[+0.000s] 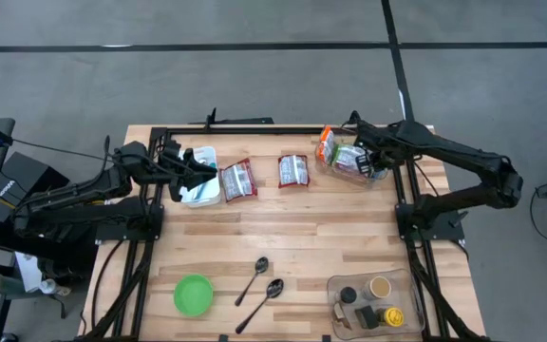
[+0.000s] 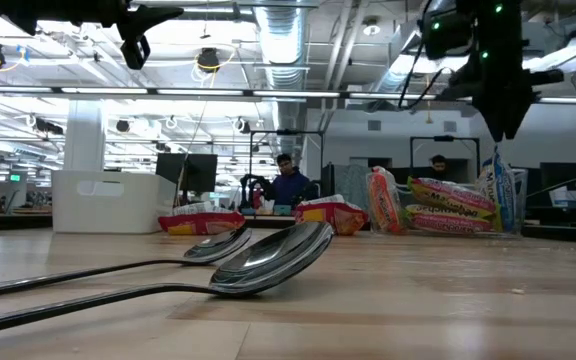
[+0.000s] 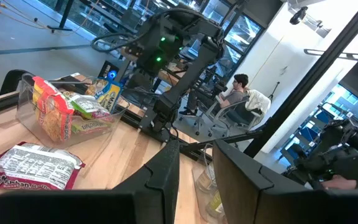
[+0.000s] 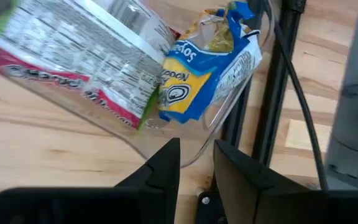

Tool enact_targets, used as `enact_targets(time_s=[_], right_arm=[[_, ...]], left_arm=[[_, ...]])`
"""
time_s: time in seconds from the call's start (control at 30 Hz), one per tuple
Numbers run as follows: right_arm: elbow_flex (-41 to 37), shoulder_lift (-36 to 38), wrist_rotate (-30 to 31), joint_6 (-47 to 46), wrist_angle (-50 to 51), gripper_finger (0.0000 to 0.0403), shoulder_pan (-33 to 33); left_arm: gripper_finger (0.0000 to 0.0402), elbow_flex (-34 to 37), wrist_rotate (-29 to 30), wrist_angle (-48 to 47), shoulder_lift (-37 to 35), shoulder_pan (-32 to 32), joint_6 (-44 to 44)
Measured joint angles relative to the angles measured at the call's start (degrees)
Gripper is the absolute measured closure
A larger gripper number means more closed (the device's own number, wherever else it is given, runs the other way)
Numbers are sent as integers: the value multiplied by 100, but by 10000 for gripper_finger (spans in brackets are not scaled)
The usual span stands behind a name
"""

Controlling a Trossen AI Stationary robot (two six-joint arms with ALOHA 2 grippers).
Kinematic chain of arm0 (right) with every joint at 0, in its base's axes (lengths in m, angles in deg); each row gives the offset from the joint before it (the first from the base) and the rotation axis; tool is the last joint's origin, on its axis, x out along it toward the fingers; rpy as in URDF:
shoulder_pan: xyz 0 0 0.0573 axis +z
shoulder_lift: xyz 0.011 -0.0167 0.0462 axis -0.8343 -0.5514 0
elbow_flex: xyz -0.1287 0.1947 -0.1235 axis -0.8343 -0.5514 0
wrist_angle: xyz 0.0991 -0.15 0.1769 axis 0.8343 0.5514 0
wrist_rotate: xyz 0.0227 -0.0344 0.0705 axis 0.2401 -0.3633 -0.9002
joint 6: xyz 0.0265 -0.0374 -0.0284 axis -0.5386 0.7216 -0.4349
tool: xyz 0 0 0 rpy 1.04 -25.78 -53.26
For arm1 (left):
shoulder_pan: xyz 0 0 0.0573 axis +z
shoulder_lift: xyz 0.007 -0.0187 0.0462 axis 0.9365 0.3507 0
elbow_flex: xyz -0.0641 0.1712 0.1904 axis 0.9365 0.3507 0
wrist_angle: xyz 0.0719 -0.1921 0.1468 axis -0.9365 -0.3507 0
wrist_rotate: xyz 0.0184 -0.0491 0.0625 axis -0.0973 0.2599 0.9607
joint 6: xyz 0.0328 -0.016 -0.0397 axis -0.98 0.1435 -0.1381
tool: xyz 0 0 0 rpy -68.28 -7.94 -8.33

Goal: Pick & Place Food Item
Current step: Put the right red noodle pack into the top transparent bin

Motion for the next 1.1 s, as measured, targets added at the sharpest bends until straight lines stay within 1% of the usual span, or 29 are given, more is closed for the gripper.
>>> enact_targets(time_s=[0.1,0.2,0.37,0.5,0.6,0.7,0.83,1.1], right_arm=[[0,287,-117,21,-113,312,125],[0,579,-306,244,-445,312,362],[1,969,-576,427,-1561,312,979],[2,1083,-595,465,-2598,312,1562],[2,1086,-591,651,-3211,312,1945],[2,982,-574,751,-3591,312,2294],[7,764,-552,760,-3681,312,2611],[0,171,-536,751,-3655,312,3017]], left_arm=[[309,0,1,-1,1,0,0],[309,0,3,1,2,0,-2],[309,0,29,11,2,0,-2],[309,0,27,136,0,-2,-2],[309,0,25,222,2,0,0],[309,0,23,268,0,-1,0],[309,0,21,265,2,0,15],[309,0,15,261,2,-1,18]])
